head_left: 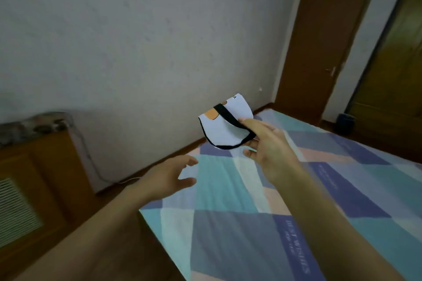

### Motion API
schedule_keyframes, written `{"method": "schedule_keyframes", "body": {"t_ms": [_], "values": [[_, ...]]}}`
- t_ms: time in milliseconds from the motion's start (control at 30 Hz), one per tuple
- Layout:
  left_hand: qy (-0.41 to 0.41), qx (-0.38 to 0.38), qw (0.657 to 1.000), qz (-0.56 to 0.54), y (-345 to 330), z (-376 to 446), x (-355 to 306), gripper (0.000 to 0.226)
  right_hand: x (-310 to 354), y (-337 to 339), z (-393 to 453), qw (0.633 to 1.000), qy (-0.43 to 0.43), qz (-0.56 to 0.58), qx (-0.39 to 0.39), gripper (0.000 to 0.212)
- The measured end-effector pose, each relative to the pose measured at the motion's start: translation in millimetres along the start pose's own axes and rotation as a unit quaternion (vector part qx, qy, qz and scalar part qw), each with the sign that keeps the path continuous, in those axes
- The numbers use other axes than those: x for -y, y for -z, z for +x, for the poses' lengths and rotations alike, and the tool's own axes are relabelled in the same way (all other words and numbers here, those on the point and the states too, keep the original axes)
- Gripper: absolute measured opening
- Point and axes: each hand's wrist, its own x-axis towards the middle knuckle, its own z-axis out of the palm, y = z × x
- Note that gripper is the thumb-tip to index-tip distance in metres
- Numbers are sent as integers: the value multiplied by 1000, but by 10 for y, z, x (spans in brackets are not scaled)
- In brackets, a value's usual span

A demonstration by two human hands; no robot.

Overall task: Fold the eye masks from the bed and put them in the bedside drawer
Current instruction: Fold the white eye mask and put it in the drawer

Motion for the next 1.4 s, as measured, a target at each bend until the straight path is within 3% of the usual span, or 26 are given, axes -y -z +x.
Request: {"method": "schedule_keyframes", "body": {"t_ms": [200,400,1000,1233,1400], "values": [[22,-87,977,191,996,-431,1315,48,-349,-1675,419,996,-42,23,73,24],[27,-88,945,314,1621,-284,2485,58,-692,-2838,1143,991,-65,42,107,24],[50,-87,947,306,3164,1821,5611,56,-1303,-5209,4601,992,-56,70,93,21],[-28,-72,955,288,3575,3125,6663,56,-1499,-5869,5719,996,-47,70,26,23],[-97,-43,951,289,3603,4238,6990,56,-1478,-5855,6464,997,-30,73,-24,29]]}}
